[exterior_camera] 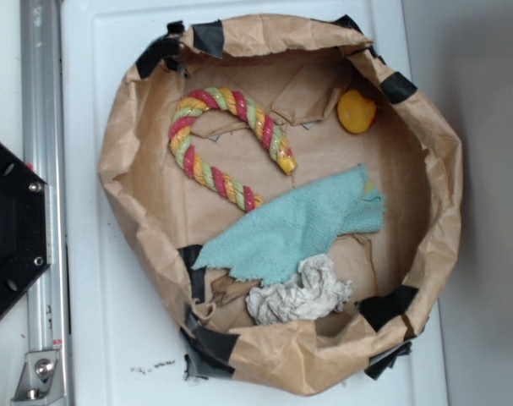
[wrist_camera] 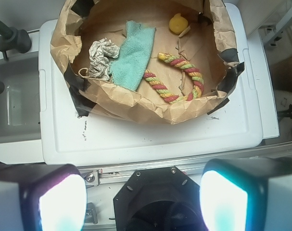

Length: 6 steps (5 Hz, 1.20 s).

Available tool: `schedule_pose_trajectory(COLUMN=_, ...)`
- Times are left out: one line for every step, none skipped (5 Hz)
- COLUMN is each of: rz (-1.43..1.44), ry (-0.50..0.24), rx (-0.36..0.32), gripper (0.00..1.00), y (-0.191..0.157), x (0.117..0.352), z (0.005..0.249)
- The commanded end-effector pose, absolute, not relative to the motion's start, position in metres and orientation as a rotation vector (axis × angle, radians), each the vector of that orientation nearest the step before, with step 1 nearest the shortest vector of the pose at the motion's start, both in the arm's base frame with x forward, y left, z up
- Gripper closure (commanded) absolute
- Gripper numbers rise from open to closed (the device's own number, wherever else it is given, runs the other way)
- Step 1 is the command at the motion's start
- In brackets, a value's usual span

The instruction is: Grab the multicolored rope.

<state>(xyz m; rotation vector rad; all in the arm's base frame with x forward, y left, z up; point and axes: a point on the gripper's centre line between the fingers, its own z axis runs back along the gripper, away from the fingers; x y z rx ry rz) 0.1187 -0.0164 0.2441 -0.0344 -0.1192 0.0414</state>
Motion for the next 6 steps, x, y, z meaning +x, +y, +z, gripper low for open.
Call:
schedule_pose_trajectory(rz=0.041, ry=-0.119, rx=-0.034, gripper=0.0, y=-0.016, x=0.119, z=0.244)
schedule_pose_trajectory(rz=-0.005, ry=-0.21, rx=0.094, gripper=0.0, y=0.017, x=0.169, z=0.221)
schedule_pose_trajectory(rz=-0.101, ry=-0.213, rx=0.174, gripper=0.0, y=0.036, x=0.217, z=0.181)
schedule_pose_trajectory(rz=-0.239, ry=-0.223, rx=0.163, gripper=0.0, y=0.043, x=0.241, z=0.141)
schedule_pose_trajectory(rz=-0.46, ry=-0.175, rx=0.188, gripper=0.0, y=0.024, x=0.254, z=0.09)
schedule_pose_trajectory(rz=-0.575, ry=-0.135, rx=0.182, gripper=0.0, y=0.007, x=0.252, z=0.068)
